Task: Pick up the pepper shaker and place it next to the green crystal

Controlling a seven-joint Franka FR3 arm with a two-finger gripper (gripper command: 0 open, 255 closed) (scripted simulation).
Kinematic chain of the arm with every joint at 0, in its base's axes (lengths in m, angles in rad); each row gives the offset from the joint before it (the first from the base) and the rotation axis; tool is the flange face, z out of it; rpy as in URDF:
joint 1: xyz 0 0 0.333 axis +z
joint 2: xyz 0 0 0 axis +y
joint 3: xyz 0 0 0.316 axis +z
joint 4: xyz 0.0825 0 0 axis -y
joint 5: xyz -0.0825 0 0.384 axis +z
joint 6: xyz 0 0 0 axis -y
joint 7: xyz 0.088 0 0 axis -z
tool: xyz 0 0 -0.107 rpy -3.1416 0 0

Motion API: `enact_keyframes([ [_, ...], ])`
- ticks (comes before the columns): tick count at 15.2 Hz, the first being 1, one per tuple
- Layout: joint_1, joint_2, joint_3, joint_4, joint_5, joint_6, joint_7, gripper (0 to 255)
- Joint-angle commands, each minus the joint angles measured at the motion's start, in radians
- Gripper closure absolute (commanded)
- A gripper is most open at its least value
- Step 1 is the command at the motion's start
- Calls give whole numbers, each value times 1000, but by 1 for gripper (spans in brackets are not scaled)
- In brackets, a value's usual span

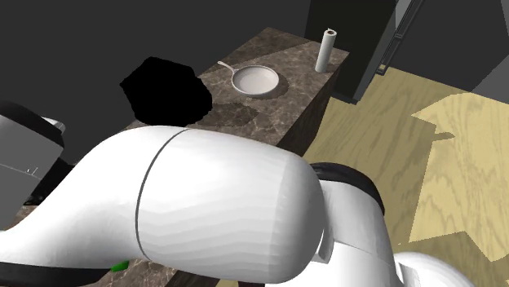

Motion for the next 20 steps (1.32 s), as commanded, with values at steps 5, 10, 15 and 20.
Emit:
enact_keyframes([
  [5,-6,1,-2,-76,-5,76,17,255],
  [10,-10,8,-6,-134,-13,138,30,255],
  [15,-12,20,-10,-184,-23,198,45,255],
  [20,-12,37,-15,-227,-37,255,61,255],
])
